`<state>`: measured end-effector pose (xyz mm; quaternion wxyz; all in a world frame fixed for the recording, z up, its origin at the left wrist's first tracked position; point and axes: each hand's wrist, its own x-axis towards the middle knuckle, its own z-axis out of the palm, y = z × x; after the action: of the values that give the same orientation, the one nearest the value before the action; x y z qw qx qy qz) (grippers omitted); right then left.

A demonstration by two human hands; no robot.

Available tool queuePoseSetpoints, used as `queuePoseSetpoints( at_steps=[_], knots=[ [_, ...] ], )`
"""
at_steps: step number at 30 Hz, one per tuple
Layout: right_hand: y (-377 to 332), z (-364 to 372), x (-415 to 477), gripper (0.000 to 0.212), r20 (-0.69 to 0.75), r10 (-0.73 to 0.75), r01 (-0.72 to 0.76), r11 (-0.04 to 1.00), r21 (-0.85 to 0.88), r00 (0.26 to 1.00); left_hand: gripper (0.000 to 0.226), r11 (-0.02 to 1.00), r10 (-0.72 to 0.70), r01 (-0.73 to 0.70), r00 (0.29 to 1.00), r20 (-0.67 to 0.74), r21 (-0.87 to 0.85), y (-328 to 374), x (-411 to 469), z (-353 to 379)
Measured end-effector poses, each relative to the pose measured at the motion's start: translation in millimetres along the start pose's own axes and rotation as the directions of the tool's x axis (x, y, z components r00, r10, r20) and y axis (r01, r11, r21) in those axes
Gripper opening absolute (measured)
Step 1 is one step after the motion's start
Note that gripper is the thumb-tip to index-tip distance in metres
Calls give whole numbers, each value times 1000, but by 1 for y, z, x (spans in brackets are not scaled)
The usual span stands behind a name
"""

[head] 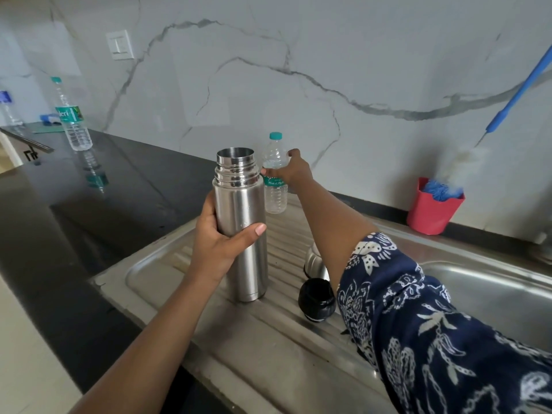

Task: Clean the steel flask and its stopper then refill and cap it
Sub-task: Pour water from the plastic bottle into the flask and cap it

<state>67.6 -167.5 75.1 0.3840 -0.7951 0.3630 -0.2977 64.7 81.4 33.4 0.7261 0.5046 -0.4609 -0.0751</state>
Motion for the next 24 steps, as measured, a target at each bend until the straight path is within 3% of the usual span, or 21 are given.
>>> queuePoseSetpoints(
  at_steps=[8, 11, 12, 14, 17, 20, 24],
  knots=[
    [-21, -39, -34, 99, -33, -22, 20, 998, -63, 999, 64, 998, -51, 50, 999, -20, -35, -1, -2, 1],
    [-34, -64, -79, 64, -62, -87, 77, 986, -148, 994, 64, 996, -82, 81, 997, -16, -40, 2, -4, 2],
    [-39, -73, -99, 48, -15, -123, 117, 972, -206, 992, 63, 995, -92, 91, 996, -14, -40, 2, -4, 2],
    [-46, -86, -142, 27, 237, -110, 184, 930, -319, 965, 64, 994, -101, 101, 995, -9, -37, 3, -5, 1],
    [-48, -91, -198, 45, 594, 127, 274, 798, -537, 794, 68, 994, -105, 104, 994, -12, -35, 5, -6, 2],
    [-34, -82, -224, 70, 636, 238, 363, 654, -664, 734, 73, 992, -126, 126, 992, -22, -21, 5, -7, 2],
    [-16, -73, -235, 75, 613, 264, 398, 561, -726, 745, 63, 984, -175, 175, 984, -21, 13, 3, -7, -2]
  ],
)
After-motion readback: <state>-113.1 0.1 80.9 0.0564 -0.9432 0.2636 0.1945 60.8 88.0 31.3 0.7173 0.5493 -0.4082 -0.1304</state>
